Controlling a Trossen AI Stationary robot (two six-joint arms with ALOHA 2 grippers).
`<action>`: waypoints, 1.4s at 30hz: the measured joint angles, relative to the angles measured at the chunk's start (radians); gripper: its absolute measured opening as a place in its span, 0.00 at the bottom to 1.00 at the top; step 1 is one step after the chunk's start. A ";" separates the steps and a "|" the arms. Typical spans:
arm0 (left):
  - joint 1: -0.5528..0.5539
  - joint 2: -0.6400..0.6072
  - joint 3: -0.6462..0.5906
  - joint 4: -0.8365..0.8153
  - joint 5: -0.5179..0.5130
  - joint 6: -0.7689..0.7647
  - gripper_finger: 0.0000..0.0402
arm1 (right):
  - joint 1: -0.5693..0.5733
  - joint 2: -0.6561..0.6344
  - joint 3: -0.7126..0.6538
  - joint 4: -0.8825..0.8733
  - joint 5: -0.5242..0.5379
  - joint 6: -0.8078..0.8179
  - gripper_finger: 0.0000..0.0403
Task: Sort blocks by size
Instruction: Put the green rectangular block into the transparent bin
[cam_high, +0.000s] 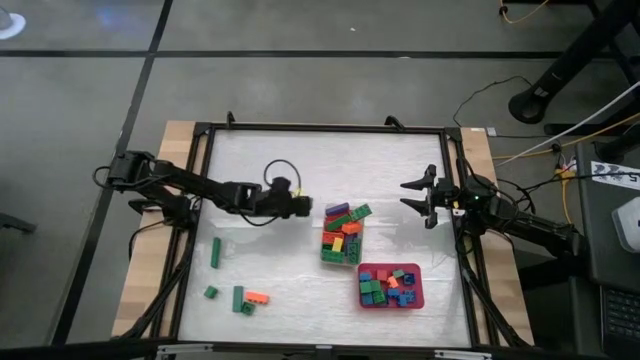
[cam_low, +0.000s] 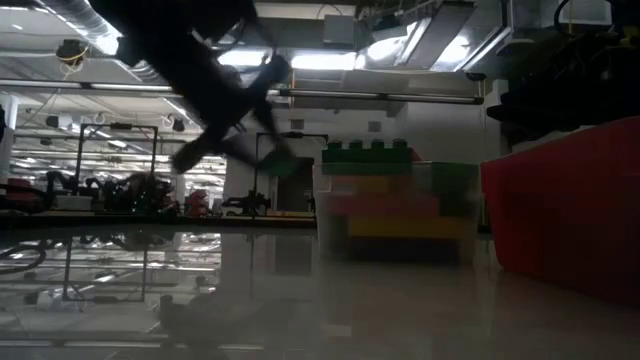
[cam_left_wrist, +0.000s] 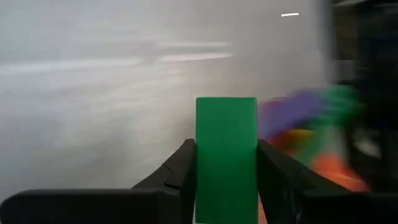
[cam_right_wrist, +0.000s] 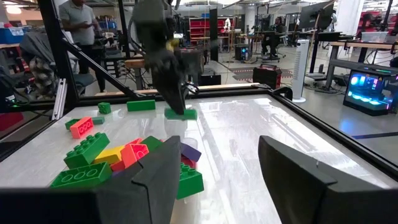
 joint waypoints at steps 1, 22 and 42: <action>-0.003 0.003 0.000 0.066 -0.002 0.048 0.28 | 0.000 0.000 0.000 0.000 0.000 0.000 0.53; -0.161 0.269 0.063 0.485 0.002 0.353 0.29 | 0.000 0.000 0.000 0.000 0.000 0.000 0.53; -0.161 0.271 0.106 0.482 -0.021 0.507 0.30 | 0.000 0.000 0.000 0.000 0.000 0.000 0.53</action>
